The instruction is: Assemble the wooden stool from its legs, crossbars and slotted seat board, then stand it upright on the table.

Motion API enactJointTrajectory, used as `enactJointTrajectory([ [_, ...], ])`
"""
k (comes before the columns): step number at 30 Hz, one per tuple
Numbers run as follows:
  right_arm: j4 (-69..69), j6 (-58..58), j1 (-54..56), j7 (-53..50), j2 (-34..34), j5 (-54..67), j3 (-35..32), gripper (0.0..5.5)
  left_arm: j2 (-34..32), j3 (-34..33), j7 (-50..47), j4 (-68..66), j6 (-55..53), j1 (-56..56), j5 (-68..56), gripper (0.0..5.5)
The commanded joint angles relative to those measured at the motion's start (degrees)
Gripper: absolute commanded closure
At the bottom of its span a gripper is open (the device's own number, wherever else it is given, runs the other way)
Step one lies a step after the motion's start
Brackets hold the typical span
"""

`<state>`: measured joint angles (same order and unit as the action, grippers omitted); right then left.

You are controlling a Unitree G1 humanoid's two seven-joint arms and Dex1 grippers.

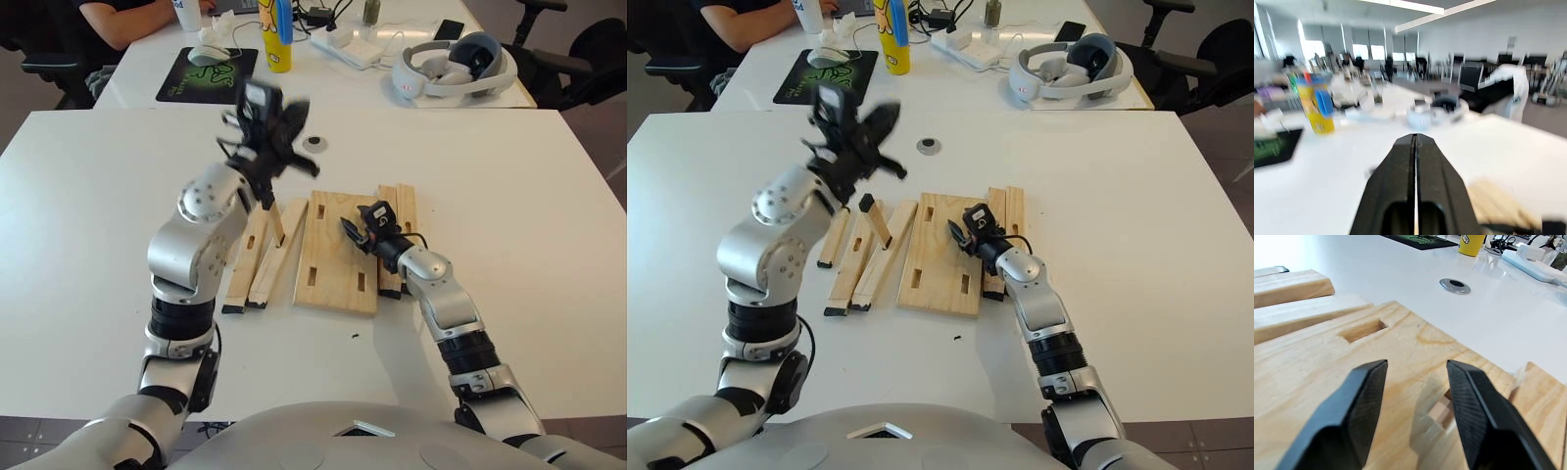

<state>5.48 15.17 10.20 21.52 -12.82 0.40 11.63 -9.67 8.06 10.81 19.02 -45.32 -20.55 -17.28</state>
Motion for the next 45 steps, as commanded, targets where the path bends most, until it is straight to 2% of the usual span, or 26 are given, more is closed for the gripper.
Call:
enactJointTrajectory([
  [1,1.4,3.1,-2.4,1.3,-0.3,-0.8,1.7,3.25,-3.3,3.2,1.6,-4.9,-5.5,7.2,1.6,5.48],
  [13,2.0,2.9,-2.4,0.8,-0.1,-0.6,1.3,3.25,2.5,-2.9,-0.2,2.1,5.8,-3.2,0.5,5.48],
  [18,2.1,2.7,-2.6,0.3,0.1,-0.7,0.9,3.25,1.5,-6.1,0.5,4.8,10.2,-7.5,0.5,5.48],
  [23,1.1,2.3,-3.7,-1.1,0.0,-0.7,-0.4,3.25,-3.9,-9.8,4.5,9.5,8.4,-3.8,-2.3,4.8],
  [28,-0.4,2.1,-5.6,-2.6,0.0,-0.6,-1.9,3.25,-8.9,-11.3,8.2,15.1,8.6,6.3,-3.3,4.09],
  [31,-1.1,1.9,-6.7,-3.5,0.1,-0.7,-2.7,3.25,-12.1,-14.3,10.5,17.0,9.6,11.9,-3.7,3.72],
  [36,-2.4,0.7,-7.7,-6.2,0.6,-1.2,-4.0,3.25,-16.6,-23.0,15.0,18.1,9.1,21.2,-7.8,3.0],
  [41,-3.4,-1.1,-6.8,-11.0,0.9,-1.6,-7.6,3.25,-21.5,-22.4,22.8,18.5,10.8,30.9,-8.8,2.31],
  [45,-5.4,-1.4,-5.8,-12.8,0.9,-1.4,-10.0,3.25,-24.7,-19.5,24.8,19.1,2.1,32.4,-12.9,1.76],
])
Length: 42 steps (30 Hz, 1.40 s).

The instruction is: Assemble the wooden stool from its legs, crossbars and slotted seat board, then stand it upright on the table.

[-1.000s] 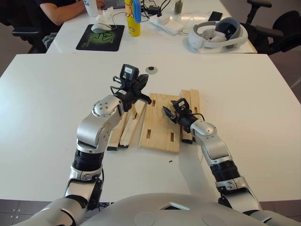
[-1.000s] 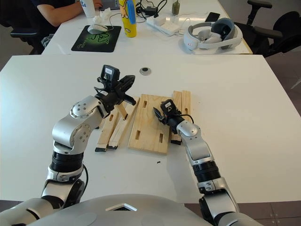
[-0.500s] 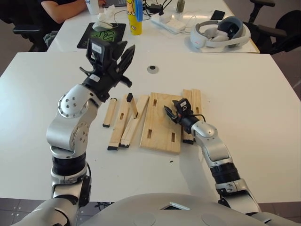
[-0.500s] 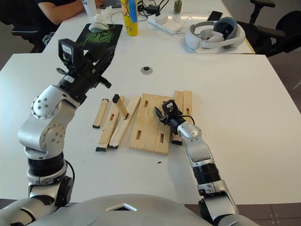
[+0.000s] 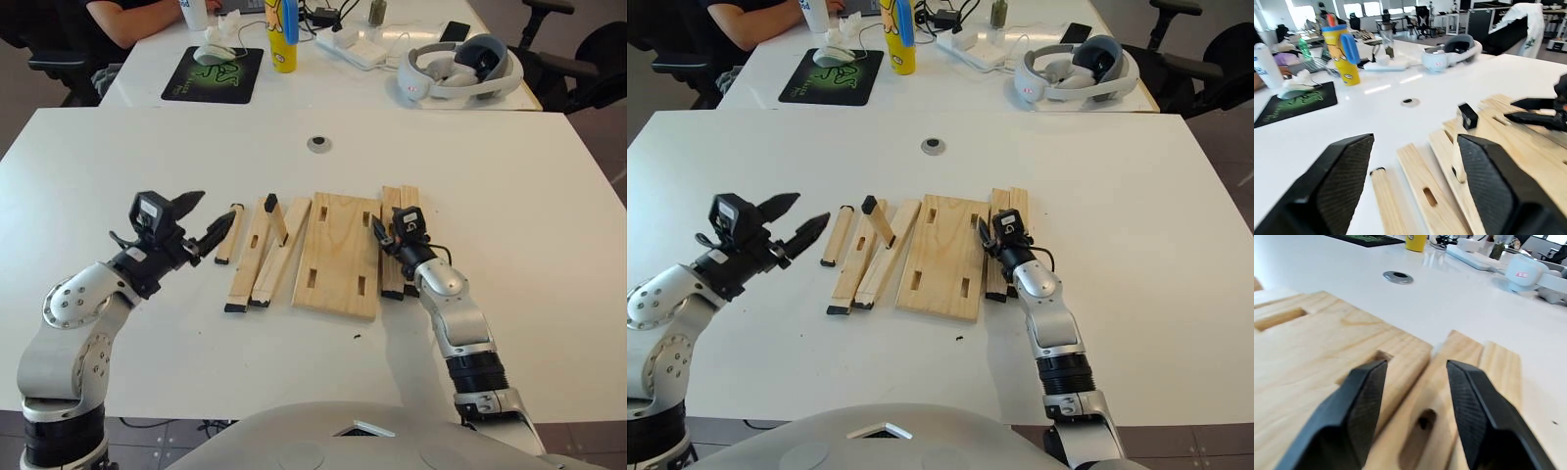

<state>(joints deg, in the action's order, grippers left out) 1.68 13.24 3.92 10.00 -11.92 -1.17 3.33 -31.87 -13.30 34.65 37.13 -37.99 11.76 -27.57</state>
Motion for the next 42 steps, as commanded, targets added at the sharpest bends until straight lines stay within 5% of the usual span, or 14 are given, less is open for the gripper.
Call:
enactJointTrajectory([
  [1,-2.2,0.6,0.3,-1.5,0.1,0.3,-2.2,3.25,-2.9,2.3,1.0,1.2,-6.4,-0.8,-3.3,1.61],
  [19,-5.6,3.9,-0.6,0.6,-0.6,-0.4,-1.0,3.25,0.2,16.6,-13.4,6.5,-30.5,-11.5,-6.7,1.61],
  [28,-4.8,4.8,0.9,2.6,-1.2,-0.5,0.0,3.25,9.8,16.3,-22.9,6.5,-38.8,-10.6,-6.1,1.61],
  [42,-3.0,5.5,2.8,5.2,-1.2,-0.5,1.3,3.25,17.0,17.1,-30.0,3.7,-37.7,-11.0,-0.1,1.61],
])
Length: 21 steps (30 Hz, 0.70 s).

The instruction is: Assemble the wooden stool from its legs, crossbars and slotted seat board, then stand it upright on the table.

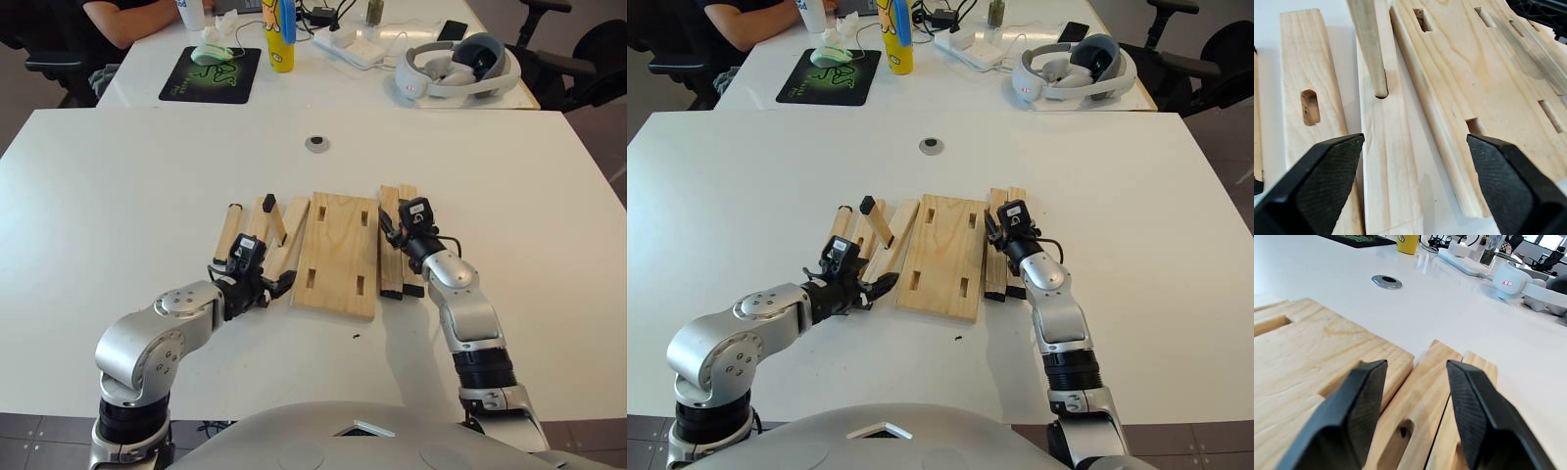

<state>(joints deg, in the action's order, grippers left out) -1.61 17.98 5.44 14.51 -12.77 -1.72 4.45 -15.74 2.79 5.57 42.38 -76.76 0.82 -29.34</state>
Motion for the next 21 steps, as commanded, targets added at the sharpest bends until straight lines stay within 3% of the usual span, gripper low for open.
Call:
enactJointTrajectory([
  [1,0.2,0.8,1.2,0.6,-0.4,0.1,0.0,3.25,1.0,1.6,-1.1,-2.2,1.7,-0.4,2.2,1.61],
  [21,0.3,1.6,1.9,1.8,0.0,0.3,1.0,3.25,7.0,2.0,-4.6,-5.6,6.0,1.9,8.0,1.61],
])
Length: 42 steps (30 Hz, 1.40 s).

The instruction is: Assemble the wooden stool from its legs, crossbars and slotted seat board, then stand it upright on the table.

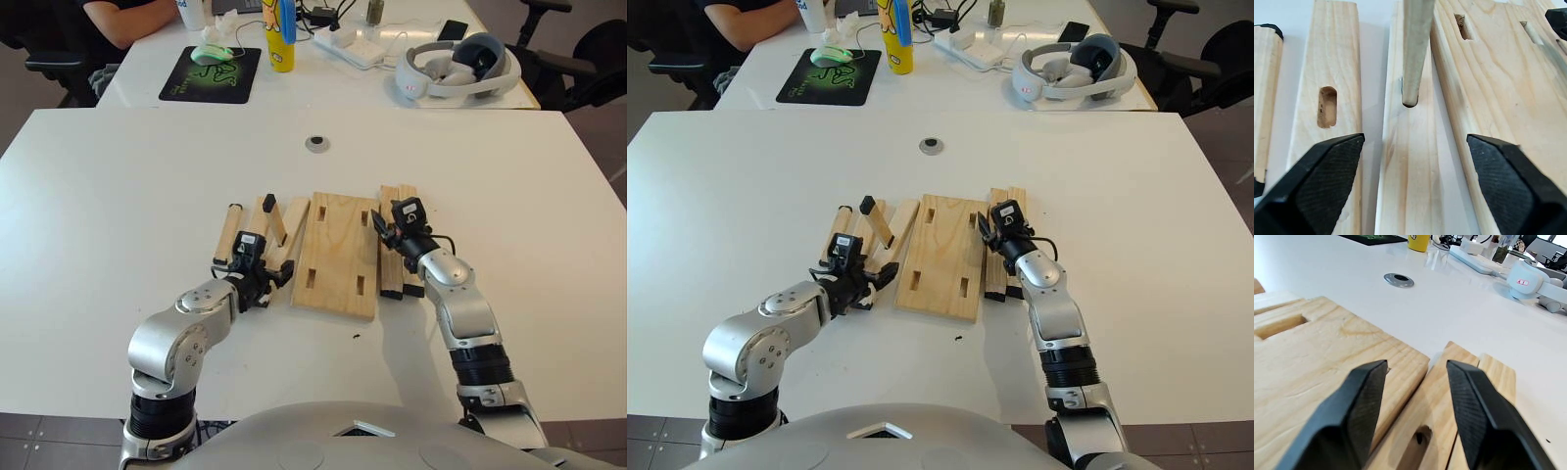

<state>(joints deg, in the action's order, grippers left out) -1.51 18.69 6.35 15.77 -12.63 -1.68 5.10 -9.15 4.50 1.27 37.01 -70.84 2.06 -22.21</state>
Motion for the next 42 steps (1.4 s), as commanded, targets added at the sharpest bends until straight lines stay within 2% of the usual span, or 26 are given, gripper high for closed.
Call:
enactJointTrajectory([
  [1,0.1,1.0,1.2,0.6,-0.2,0.2,0.4,3.25,0.3,0.4,-0.3,-0.5,0.1,0.7,1.1,1.61],
  [22,-1.3,1.5,0.3,-0.5,0.7,0.1,0.2,3.25,-1.3,1.7,2.0,-1.0,-2.2,-0.5,1.9,1.61],
  [37,-3.1,1.9,-1.6,-3.1,2.3,0.1,-0.3,3.25,-2.2,0.4,4.5,-4.9,-8.3,-3.7,2.0,1.61],
  [42,-3.0,1.7,-1.8,-3.6,2.7,0.1,-0.4,3.25,-2.3,-0.1,5.0,-5.9,-8.4,-4.6,2.0,2.34],
])
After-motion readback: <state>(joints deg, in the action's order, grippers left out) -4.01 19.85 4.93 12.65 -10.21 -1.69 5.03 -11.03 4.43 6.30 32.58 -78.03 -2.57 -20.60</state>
